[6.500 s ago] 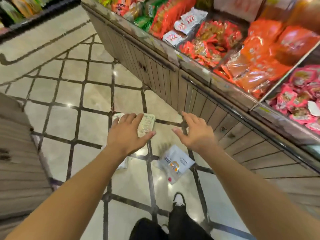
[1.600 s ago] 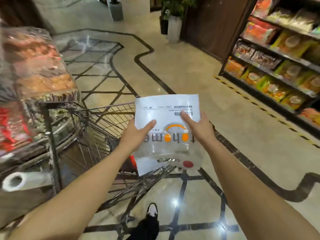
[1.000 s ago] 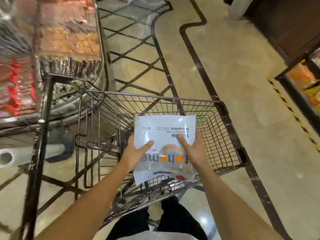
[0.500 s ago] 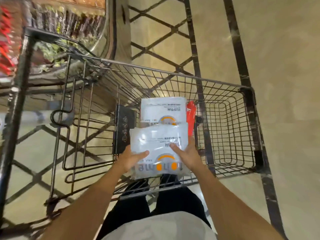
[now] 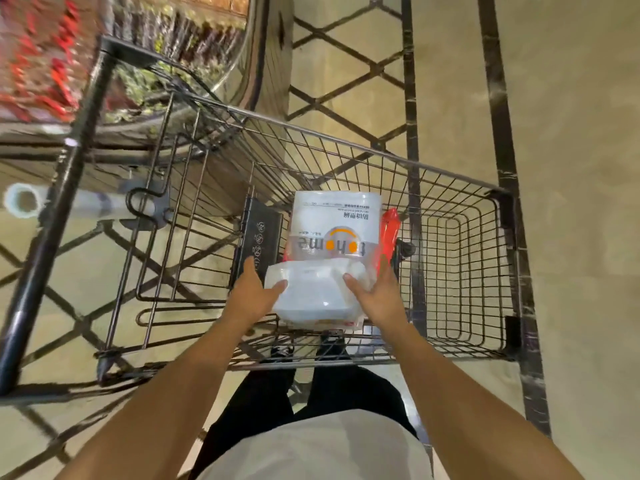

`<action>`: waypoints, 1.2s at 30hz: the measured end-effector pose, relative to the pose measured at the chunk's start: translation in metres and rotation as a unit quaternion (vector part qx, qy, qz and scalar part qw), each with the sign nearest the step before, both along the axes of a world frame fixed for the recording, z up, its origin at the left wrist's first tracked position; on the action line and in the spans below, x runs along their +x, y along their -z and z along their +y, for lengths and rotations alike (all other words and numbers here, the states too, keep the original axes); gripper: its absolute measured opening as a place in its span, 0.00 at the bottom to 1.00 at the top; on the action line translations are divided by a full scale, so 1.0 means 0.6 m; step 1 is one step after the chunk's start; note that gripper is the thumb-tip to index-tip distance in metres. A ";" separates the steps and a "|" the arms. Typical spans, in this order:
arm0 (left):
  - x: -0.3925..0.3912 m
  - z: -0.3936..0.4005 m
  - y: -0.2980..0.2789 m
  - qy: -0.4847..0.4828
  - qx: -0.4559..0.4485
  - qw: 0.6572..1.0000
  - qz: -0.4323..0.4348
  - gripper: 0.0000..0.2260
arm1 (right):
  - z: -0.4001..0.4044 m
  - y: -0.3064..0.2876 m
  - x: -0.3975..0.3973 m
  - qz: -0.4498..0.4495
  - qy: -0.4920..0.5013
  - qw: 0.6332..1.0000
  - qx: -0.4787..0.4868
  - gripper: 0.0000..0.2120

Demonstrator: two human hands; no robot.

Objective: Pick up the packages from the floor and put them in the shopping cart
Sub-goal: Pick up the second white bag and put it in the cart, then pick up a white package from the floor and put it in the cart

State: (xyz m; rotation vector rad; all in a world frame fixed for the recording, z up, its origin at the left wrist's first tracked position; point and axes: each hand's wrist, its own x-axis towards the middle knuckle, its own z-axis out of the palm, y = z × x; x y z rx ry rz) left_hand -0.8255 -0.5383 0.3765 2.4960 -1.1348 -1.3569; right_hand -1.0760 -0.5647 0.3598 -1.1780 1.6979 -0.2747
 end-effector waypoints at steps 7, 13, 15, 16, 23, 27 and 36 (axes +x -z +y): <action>0.053 -0.034 -0.151 0.168 -0.117 0.960 -0.193 0.39 | -0.085 -0.104 0.052 0.098 -0.190 0.966 -0.146 0.42; 0.172 -0.015 -0.281 0.187 -0.174 0.912 -0.320 0.40 | -0.145 -0.217 0.190 0.156 -0.338 0.892 -0.255 0.39; 0.219 -0.001 -0.326 0.203 -0.192 0.889 -0.363 0.39 | -0.153 -0.262 0.257 0.164 -0.364 0.871 -0.287 0.40; 0.245 0.007 -0.350 0.197 -0.201 0.882 -0.377 0.39 | -0.153 -0.286 0.293 0.162 -0.376 0.861 -0.303 0.40; 0.475 0.163 -0.488 0.083 -0.232 0.842 -0.481 0.38 | -0.091 -0.449 0.564 0.139 -0.438 0.785 -0.416 0.39; 0.618 0.311 -0.525 0.000 -0.195 0.844 -0.500 0.38 | -0.018 -0.508 0.716 0.127 -0.466 0.742 -0.466 0.38; 0.870 0.670 -0.556 -0.189 -0.102 0.817 -0.535 0.37 | 0.197 -0.573 1.064 0.077 -0.553 0.646 -0.521 0.45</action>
